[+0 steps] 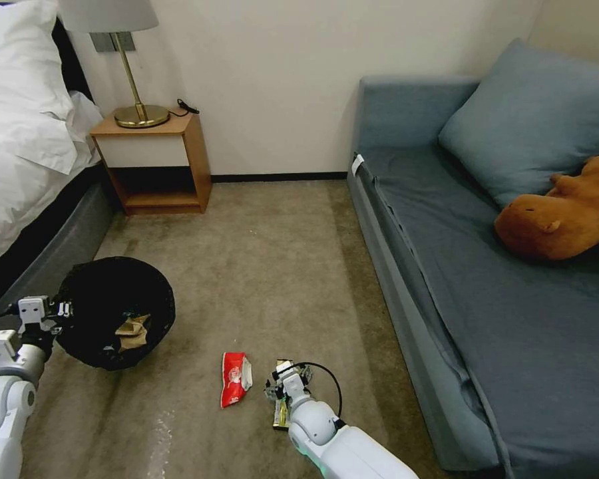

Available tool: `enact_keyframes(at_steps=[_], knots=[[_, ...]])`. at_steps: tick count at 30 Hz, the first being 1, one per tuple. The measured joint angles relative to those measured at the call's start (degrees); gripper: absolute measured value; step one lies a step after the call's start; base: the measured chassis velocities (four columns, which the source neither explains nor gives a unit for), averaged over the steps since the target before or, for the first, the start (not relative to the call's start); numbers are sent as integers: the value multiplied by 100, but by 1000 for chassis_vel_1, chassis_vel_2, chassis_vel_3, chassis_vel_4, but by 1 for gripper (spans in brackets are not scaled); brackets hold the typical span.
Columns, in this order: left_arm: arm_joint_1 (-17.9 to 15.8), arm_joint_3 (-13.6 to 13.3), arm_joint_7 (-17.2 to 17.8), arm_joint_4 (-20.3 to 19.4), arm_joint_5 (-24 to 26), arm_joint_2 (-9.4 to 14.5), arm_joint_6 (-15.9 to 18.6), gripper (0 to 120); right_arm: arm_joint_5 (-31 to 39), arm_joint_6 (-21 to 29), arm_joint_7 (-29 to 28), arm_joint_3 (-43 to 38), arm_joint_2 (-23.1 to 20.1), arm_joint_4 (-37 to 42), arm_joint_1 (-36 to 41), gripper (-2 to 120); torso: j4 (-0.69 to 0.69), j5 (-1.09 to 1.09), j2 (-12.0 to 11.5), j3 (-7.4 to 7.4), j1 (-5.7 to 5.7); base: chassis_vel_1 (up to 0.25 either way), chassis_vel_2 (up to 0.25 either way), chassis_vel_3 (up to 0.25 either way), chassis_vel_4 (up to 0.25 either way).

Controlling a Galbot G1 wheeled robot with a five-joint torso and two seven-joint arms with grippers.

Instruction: Pick up the trash bin, then pick up the garbage on the floor and place it into the trash bin.

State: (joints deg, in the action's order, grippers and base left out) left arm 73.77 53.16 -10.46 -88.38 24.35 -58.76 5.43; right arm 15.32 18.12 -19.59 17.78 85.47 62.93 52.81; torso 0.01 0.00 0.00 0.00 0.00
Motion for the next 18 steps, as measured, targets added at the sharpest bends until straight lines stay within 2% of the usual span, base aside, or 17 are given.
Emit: enact_keyframes(at_steps=[6,11,18], knots=[[39,22,-3,-17,7,16,-33,4,-10,-36,70,-57,52,-71,53,94,0,0,0,0,0,0,0,0,0],[84,26,-17,-23,15,18,-78,4,-10,-40,167,-117,42,-88,109,76,0,0,0,0,0,0,0,0,0],[101,27,-42,-27,37,63,-94,4,-75,-17,302,-214,44,-179,194,74,-1,0,0,0,0,0,0,0,0]])
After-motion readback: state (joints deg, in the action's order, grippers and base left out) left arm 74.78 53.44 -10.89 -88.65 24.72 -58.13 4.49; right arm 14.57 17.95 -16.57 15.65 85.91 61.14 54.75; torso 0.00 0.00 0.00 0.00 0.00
